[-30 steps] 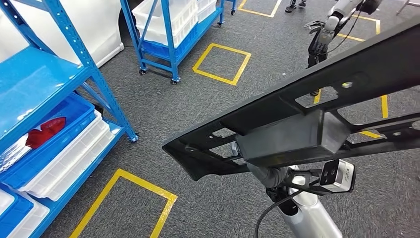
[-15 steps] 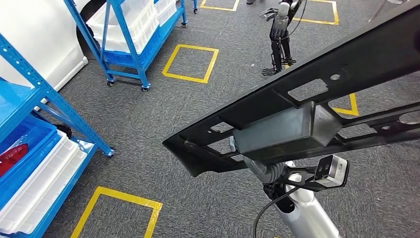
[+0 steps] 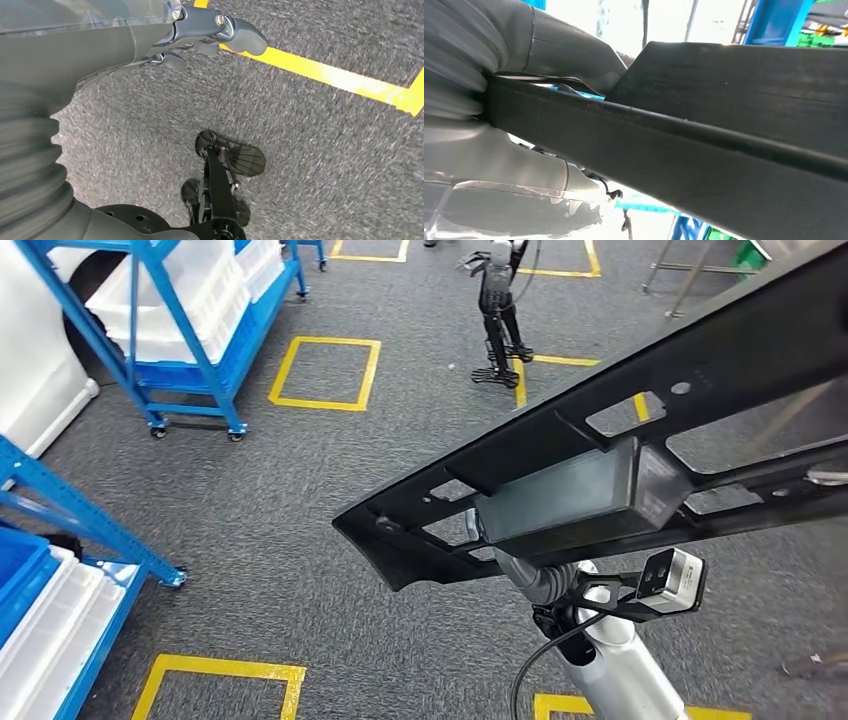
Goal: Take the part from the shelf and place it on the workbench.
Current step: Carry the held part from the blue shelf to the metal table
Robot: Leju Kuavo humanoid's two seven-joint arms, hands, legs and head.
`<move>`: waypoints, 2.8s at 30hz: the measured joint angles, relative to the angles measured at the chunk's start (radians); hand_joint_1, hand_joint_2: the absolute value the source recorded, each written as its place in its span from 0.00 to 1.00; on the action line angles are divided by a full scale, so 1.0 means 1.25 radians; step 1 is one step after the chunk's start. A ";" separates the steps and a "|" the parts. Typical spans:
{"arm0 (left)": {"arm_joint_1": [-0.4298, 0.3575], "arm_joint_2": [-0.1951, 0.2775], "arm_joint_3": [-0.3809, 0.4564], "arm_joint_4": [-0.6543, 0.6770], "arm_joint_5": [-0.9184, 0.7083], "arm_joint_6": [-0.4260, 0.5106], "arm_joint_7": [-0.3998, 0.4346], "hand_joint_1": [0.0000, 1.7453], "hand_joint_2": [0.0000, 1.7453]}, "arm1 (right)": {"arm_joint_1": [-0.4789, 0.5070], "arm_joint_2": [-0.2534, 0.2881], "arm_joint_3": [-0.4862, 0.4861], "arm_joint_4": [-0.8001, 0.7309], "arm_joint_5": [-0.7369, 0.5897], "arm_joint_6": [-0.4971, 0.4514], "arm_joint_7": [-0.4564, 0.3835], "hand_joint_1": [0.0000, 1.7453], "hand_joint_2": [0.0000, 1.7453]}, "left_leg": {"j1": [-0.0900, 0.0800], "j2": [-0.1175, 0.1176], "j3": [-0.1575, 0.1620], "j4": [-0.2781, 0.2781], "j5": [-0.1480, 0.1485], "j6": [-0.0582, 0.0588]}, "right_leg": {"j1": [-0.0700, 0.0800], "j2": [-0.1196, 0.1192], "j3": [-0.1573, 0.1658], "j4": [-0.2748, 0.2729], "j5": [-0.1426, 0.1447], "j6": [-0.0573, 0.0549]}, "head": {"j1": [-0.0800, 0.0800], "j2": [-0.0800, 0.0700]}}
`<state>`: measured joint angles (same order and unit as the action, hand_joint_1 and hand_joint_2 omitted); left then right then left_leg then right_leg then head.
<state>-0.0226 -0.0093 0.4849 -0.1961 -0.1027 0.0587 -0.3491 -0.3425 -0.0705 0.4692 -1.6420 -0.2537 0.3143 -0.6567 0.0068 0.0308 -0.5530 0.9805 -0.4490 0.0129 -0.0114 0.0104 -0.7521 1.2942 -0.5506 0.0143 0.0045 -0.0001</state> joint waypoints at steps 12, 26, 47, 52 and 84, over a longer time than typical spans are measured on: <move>-0.005 -0.003 0.000 0.000 -0.006 -0.008 -0.005 0.00 1.00 | -0.011 0.009 -0.001 0.002 0.007 -0.013 0.002 1.00 1.00 | 0.004 -0.001 -0.029 0.109 -0.082 -0.043 | 0.003 -0.010 0.116 -0.228 0.094 -0.039 | -0.004 0.000; -0.002 -0.004 0.003 0.000 -0.008 -0.003 -0.005 0.00 1.00 | -0.010 0.017 0.000 0.000 0.018 -0.029 0.001 1.00 1.00 | 0.003 -0.046 0.001 0.000 0.000 -0.007 | 0.004 0.059 0.092 -0.192 0.078 -0.009 | -0.002 0.000; 0.000 -0.009 0.003 0.000 -0.022 -0.002 0.004 0.00 1.00 | 0.021 0.016 -0.016 -0.013 0.021 -0.032 -0.002 1.00 1.00 | 0.005 -0.017 -0.096 0.233 -0.110 -0.045 | 0.005 0.033 0.125 -0.229 0.085 -0.038 | -0.005 0.000; -0.001 -0.009 0.006 0.000 -0.020 -0.004 0.004 0.00 1.00 | 0.017 0.016 -0.015 -0.007 0.024 -0.032 -0.003 1.00 1.00 | 0.006 -0.089 -0.010 0.022 -0.011 -0.029 | 0.001 0.083 0.121 -0.225 0.085 -0.024 | -0.005 0.000; -0.006 -0.008 0.018 0.000 -0.026 -0.013 0.003 0.00 1.00 | -0.011 0.025 -0.013 0.023 0.009 -0.033 0.012 1.00 1.00 | 0.005 -0.080 -0.005 0.016 -0.017 -0.023 | -0.001 0.092 0.115 -0.228 0.092 -0.013 | -0.003 0.000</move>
<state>-0.0296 -0.0199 0.5069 -0.1961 -0.1350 0.0421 -0.3458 -0.3567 -0.0388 0.4528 -1.6138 -0.2420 0.2728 -0.6420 0.0133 -0.0697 -0.5591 1.0001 -0.4707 -0.0152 -0.0128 0.1249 -0.6083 1.0095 -0.4355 -0.0024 0.0006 0.0000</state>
